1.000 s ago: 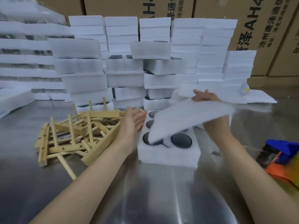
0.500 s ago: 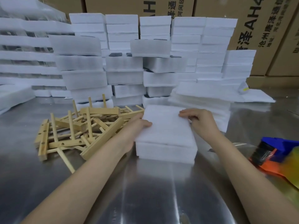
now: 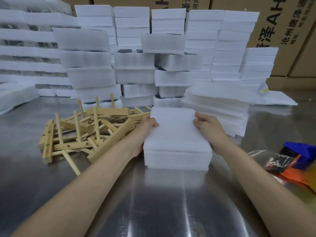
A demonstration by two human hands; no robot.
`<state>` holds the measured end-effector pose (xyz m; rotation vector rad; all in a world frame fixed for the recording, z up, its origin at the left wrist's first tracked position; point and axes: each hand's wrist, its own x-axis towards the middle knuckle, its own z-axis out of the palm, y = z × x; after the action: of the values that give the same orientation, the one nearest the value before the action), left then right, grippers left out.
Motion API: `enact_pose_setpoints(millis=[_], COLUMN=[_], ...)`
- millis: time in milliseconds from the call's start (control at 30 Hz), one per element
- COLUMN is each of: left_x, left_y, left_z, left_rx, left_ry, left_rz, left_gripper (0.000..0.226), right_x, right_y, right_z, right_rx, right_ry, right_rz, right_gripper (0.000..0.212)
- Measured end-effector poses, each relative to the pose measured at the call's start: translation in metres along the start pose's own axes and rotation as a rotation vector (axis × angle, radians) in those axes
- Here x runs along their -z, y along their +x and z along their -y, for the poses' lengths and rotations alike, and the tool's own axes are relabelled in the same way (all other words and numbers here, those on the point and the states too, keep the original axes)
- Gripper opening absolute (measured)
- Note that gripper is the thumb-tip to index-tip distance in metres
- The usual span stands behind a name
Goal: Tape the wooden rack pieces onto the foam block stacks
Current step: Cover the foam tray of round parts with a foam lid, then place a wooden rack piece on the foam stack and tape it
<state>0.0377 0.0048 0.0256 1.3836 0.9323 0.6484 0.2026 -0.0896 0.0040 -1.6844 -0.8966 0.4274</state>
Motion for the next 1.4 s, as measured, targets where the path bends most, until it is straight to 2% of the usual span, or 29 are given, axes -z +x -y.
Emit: enact_pose_setpoints(millis=[67, 167, 233, 300, 333, 367, 433, 500, 567, 700, 800, 1033, 1167, 1233, 1300, 1400], left_x=[0.005, 0.007, 0.011, 0.025, 0.035, 0.045, 0.059, 0.061, 0.061, 0.064, 0.064, 0.056, 0.052, 0.051, 0.049, 0.044], left_y=[-0.004, -0.009, -0.008, -0.002, 0.002, 0.005, 0.008, 0.009, 0.010, 0.011, 0.012, 0.017, 0.020, 0.021, 0.021, 0.016], left_z=[0.008, 0.010, 0.006, 0.004, 0.002, 0.000, 0.003, 0.007, 0.008, 0.007, 0.007, -0.003, 0.003, 0.008, 0.011, 0.012], left_rx=[0.005, -0.036, -0.276, -0.674, -0.757, -0.721, -0.504, -0.373, -0.368, -0.343, -0.289, -0.150, -0.151, -0.112, -0.114, -0.249], left_ry=[-0.088, -0.082, 0.230, 0.786, 1.023, 1.187, 1.353, 1.356, 1.311, 1.270, 1.338, 1.446, 1.519, 1.525, 1.506, 1.314], left_rz=[0.063, 0.112, -0.040, -0.375, -0.525, -0.626, -0.670, -0.611, -0.567, -0.453, -0.376, -0.318, -0.261, -0.197, -0.211, -0.403], left_gripper=[0.043, 0.036, 0.029, 0.036, 0.043, 0.045, 0.037, 0.036, 0.035, 0.033, 0.037, 0.048, 0.031, 0.034, 0.039, 0.039], right_x=[0.002, 0.004, 0.004, 0.006, 0.007, 0.007, 0.009, 0.011, 0.013, 0.012, 0.006, 0.001, 0.001, 0.001, 0.001, 0.001], right_y=[0.002, 0.003, 0.005, 0.006, 0.006, 0.006, 0.008, 0.008, 0.005, 0.000, -0.001, -0.003, -0.003, -0.002, -0.002, -0.001], right_z=[-0.001, -0.002, -0.004, -0.003, -0.003, -0.002, 0.001, 0.007, 0.012, 0.014, 0.011, 0.010, 0.009, 0.009, 0.009, 0.008], right_rx=[0.010, 0.000, -0.017, -0.014, -0.007, 0.000, 0.007, 0.028, 0.098, 0.170, 0.208, 0.273, 0.287, 0.290, 0.295, 0.297], right_ry=[-0.020, -0.005, 0.018, 0.052, 0.082, 0.101, 0.099, 0.094, 0.086, -0.032, -0.198, -0.272, -0.289, -0.299, -0.302, -0.297], right_rz=[0.012, 0.059, 0.061, 0.067, 0.074, 0.072, 0.014, -0.043, -0.028, 0.135, 0.216, 0.191, 0.198, 0.198, 0.194, 0.197], right_gripper=[0.026, 0.028, 0.024, 0.020, 0.020, 0.021, 0.026, 0.031, 0.027, 0.022, 0.021, 0.023, 0.024, 0.024, 0.024, 0.024])
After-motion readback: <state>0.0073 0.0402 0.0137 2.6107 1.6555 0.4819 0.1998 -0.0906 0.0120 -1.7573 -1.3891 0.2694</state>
